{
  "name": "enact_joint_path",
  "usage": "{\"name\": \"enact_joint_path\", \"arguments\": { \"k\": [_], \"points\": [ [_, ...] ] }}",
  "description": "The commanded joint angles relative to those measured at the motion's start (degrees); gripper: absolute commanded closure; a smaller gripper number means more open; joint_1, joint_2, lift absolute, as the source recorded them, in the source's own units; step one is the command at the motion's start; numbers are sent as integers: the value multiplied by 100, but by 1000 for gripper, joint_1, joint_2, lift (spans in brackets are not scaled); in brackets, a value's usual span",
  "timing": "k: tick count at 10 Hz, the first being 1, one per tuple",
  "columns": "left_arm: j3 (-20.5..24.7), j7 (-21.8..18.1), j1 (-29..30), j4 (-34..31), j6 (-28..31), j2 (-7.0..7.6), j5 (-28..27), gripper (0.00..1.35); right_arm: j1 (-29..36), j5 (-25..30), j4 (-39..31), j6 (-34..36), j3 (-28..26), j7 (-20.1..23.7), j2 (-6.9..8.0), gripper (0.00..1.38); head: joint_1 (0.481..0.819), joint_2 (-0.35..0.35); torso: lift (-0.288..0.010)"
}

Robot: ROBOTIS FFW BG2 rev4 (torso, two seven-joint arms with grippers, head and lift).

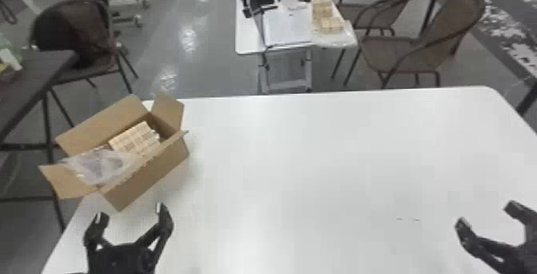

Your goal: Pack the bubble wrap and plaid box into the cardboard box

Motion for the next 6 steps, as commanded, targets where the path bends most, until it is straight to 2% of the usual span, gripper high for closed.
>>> {"name": "enact_joint_path", "arguments": {
  "k": [1,2,4,6],
  "points": [
    [-124,-324,239,47,330,-14,-245,165,236,149,-55,-246,136,-137,5,216,695,71,-89],
    [-274,-439,292,126,444,-14,-297,168,368,246,-108,-325,303,-251,5,216,695,55,-89],
    [-151,-843,274,223,541,-14,-297,168,579,141,68,-553,725,-585,5,216,695,39,-89],
    [-160,-861,274,231,585,-23,-297,168,561,70,174,-615,777,-646,5,216,695,67,-89]
  ]
}}
